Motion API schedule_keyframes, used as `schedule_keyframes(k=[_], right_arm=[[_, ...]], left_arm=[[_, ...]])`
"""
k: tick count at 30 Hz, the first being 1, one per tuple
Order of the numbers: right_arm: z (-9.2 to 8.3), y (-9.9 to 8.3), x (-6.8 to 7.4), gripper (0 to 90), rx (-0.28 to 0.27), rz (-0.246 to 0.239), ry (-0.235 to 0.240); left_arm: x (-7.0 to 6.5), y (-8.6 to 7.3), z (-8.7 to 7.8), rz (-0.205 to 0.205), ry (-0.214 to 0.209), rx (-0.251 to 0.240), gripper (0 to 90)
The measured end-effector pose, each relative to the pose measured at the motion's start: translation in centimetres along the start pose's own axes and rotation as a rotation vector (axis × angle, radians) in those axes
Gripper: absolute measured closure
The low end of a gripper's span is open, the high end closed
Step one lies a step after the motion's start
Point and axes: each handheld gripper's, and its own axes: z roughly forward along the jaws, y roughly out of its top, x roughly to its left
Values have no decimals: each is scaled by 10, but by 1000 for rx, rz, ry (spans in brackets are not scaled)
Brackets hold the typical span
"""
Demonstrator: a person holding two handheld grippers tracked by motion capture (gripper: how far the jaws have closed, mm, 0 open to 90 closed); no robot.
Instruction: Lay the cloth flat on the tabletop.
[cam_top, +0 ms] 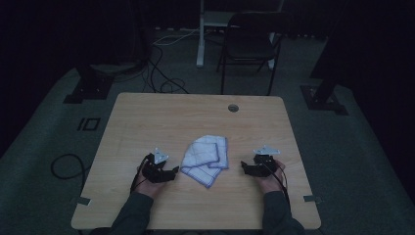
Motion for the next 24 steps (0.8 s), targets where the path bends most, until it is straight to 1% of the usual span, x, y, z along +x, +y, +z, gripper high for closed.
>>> schedule_keyframes(k=[2, 4, 6, 10, 12, 14, 20, 22, 24], right_arm=[[-2, 1, 1, 353, 6, -2, 2], [-2, 1, 1, 353, 8, -1, 3], [-3, 1, 2, 418, 7, -5, 7], [-4, 1, 2, 450, 3, -1, 3], [-4, 1, 2, 462, 2, -7, 9], [-4, 1, 3, 484, 1, -7, 26], [-11, 3, 9, 531, -33, -38, 31], [-12, 4, 10, 539, -41, -41, 33], [-16, 5, 15, 559, -58, -62, 39]], left_arm=[[-1, 0, -1, 1, -2, -3, 357], [-1, 0, -1, 1, -2, -3, 370], [-2, -1, -1, 4, -6, -5, 388], [-2, -1, -1, 9, -10, -4, 406], [-3, -1, -2, 14, -17, -5, 431], [-3, -1, -3, 26, -26, -6, 479], [-5, 0, -4, 35, -29, 2, 543], [-5, 0, -4, 34, -31, 1, 556], [-6, 0, -6, 6, -63, -21, 560]])
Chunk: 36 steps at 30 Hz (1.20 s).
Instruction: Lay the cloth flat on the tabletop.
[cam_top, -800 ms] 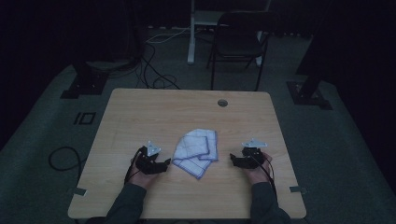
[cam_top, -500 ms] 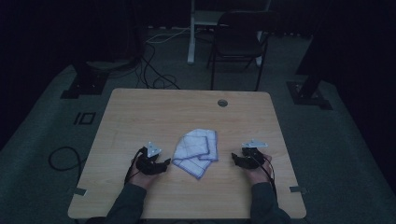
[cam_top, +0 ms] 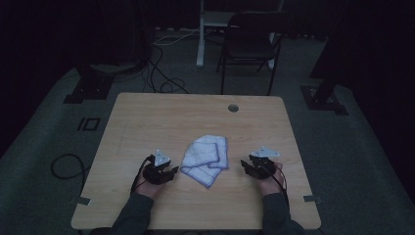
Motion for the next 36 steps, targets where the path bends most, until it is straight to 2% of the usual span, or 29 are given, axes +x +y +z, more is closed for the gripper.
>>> schedule_keyframes(k=[6, 11, 17, 24, 29, 36], right_arm=[[-4, 3, 9, 611, -26, -31, 17], [-4, 6, 14, 686, -32, -60, 39], [-4, 10, 22, 717, -53, -91, 54], [-2, 13, 32, 726, -60, -130, 88], [2, 16, 41, 723, -57, -164, 110], [10, 21, 51, 696, -55, -187, 145]], left_arm=[[-4, 2, -4, -13, -32, -23, 567], [-9, 4, -5, 1, -43, -26, 571], [-17, 6, -4, 13, -61, -27, 571], [-26, 10, -3, 44, -87, -21, 575], [-32, 13, 0, 49, -104, -25, 575], [-42, 18, 5, 64, -131, -26, 575]])
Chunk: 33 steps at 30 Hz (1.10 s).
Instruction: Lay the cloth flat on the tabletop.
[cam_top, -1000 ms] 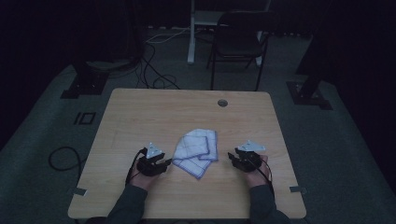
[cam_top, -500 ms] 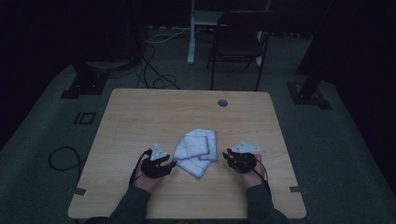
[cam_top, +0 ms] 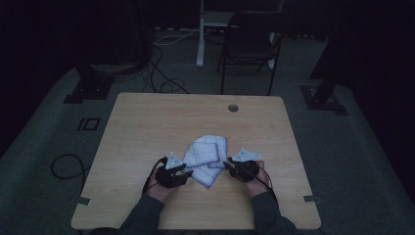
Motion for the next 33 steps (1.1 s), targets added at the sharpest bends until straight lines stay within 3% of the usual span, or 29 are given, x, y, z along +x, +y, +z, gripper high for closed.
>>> schedule_keyframes(k=[15, 24, 33], right_arm=[[17, 2, 9, 549, 37, -50, 38], [26, 3, 12, 541, 71, -80, 40], [28, 2, 10, 574, 76, -80, 41]], left_arm=[[-24, 7, 15, 34, -64, 11, 571], [-40, 11, 26, 67, -103, 20, 566], [-46, 10, 34, 76, -110, 42, 560]])
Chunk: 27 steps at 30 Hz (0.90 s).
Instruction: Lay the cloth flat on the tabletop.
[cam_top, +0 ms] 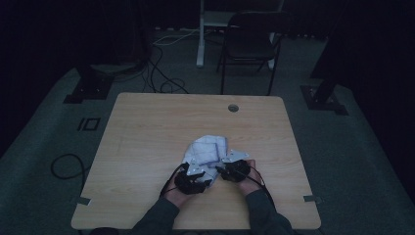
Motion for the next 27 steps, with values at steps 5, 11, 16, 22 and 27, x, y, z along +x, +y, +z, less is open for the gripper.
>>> schedule_keyframes(k=[5, 11, 16, 22, 27], right_arm=[[1, 0, 0, 622, 3, -1, -3], [1, 2, -2, 724, 0, -4, -12], [-1, 3, -3, 767, -6, -3, -15], [-4, 5, -3, 801, -15, -2, -23], [-6, 5, -6, 830, -22, 11, -39]], left_arm=[[-1, 0, 2, 4, -4, 9, 560], [0, -1, 2, 8, 5, 16, 586], [1, -1, 1, 8, 19, 18, 664], [2, -1, 0, 16, 31, 27, 738], [3, -1, 0, 22, 34, 32, 780]])
